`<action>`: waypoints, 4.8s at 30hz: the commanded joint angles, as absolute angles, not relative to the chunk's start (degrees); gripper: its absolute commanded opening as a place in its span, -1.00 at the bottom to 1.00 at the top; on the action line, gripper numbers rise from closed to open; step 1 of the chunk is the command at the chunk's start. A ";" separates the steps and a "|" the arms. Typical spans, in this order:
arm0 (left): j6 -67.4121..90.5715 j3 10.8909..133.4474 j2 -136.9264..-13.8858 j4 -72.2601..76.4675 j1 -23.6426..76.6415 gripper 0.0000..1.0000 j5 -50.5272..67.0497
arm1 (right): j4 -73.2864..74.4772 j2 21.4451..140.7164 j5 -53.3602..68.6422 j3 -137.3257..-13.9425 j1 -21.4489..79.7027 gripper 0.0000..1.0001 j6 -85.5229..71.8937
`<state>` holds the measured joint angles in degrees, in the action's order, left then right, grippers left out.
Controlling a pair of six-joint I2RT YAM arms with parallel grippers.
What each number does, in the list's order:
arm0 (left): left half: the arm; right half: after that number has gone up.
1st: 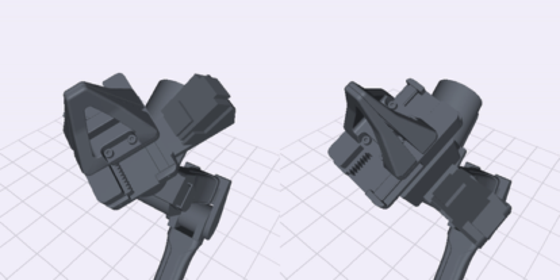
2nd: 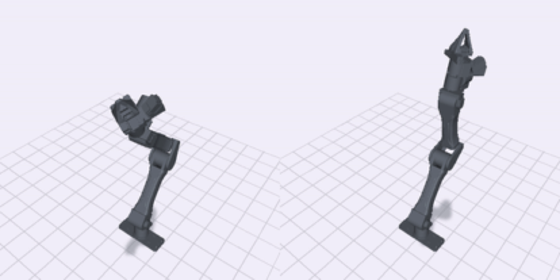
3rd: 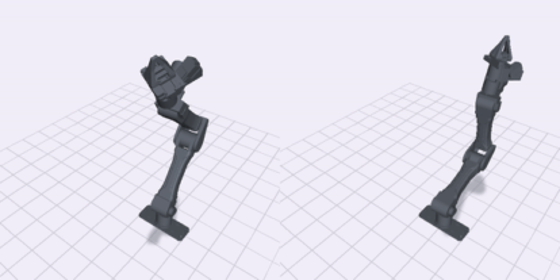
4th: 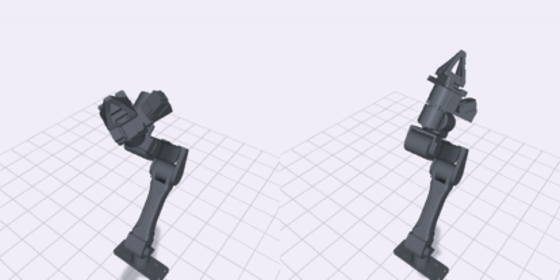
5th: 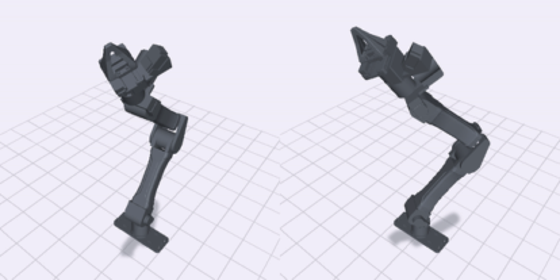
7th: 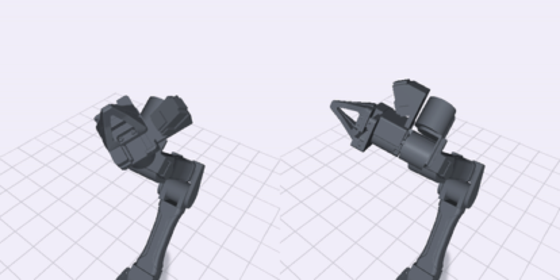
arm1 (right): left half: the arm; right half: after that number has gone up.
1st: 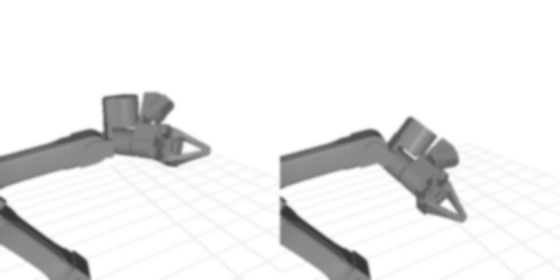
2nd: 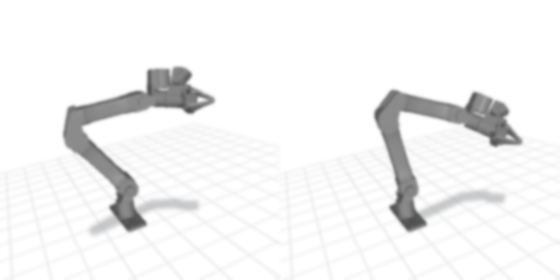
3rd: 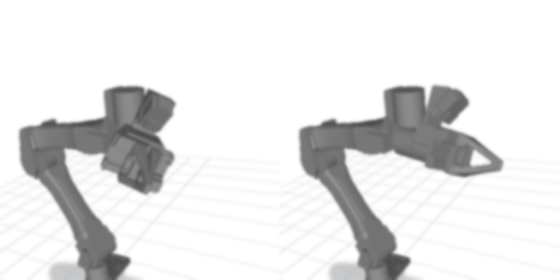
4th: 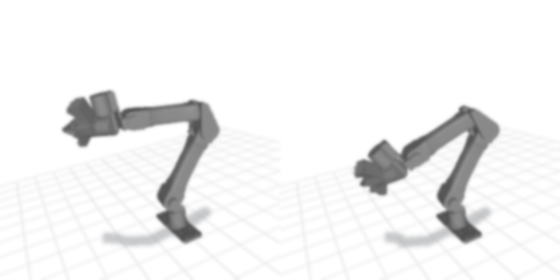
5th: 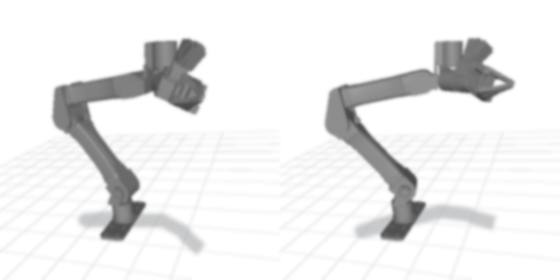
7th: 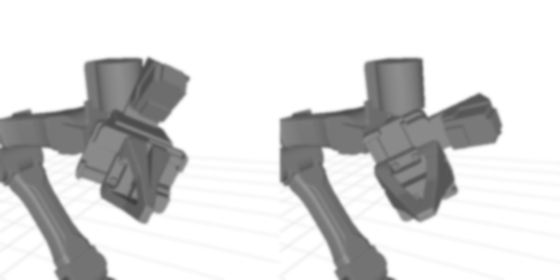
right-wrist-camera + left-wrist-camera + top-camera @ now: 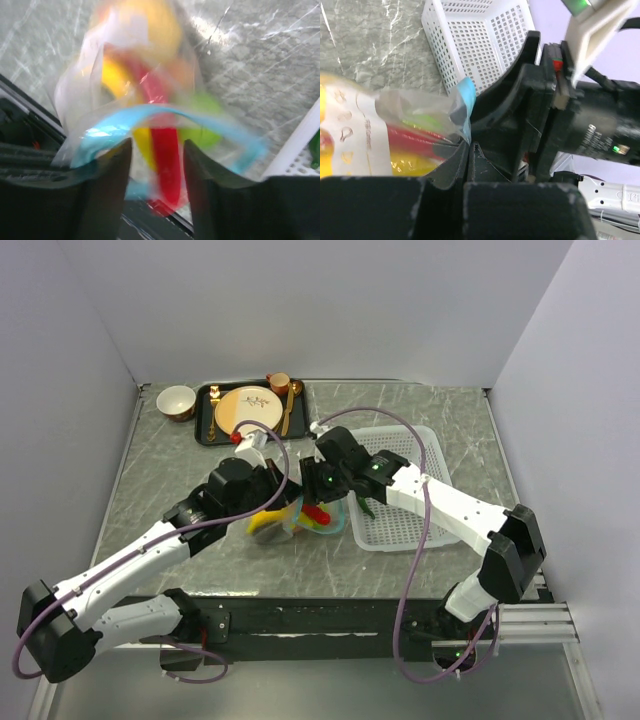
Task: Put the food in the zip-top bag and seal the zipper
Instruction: Place the fake vegetable in the zipper food storage bag, then pick up the fake vegetable from the bin, then place the fake fruit in the zipper food storage bag.
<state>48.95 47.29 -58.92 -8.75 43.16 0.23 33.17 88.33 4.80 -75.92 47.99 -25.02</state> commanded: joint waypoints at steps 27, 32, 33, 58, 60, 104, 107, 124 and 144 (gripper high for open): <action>54.32 47.46 -47.02 -8.79 43.68 -0.99 -13.97 | 29.89 68.46 -12.31 -54.58 32.79 0.52 -33.32; 55.19 47.90 -49.39 -10.20 43.68 -0.99 -11.70 | 28.13 78.02 -8.27 -56.50 30.06 0.47 -30.42; 55.20 47.64 -49.48 -9.85 43.68 -0.98 -11.34 | 27.95 79.35 -7.83 -57.04 29.88 0.45 -30.06; 53.00 48.69 -52.38 -10.63 43.59 -0.98 -11.69 | 20.48 96.33 -4.83 -58.89 29.79 -0.22 -23.65; 53.00 48.69 -52.64 -10.46 43.68 -0.99 -11.51 | 20.39 96.42 -4.66 -58.80 29.62 -0.27 -23.73; 54.05 46.93 -53.61 -8.18 43.59 -0.98 -10.28 | 27.51 62.49 25.20 -58.36 27.42 -0.87 -22.15; 53.79 47.37 -54.23 -7.82 43.59 -0.98 -10.37 | 27.95 60.39 33.38 -58.62 27.60 -0.86 -20.66; 52.47 50.18 -57.83 -6.24 43.68 -0.99 -10.55 | 34.98 59.06 39.47 -54.67 38.84 -0.81 -15.47; 42.81 47.90 -54.93 -7.64 43.68 -0.98 4.12 | 34.37 71.10 44.04 -58.53 44.47 -0.80 -8.26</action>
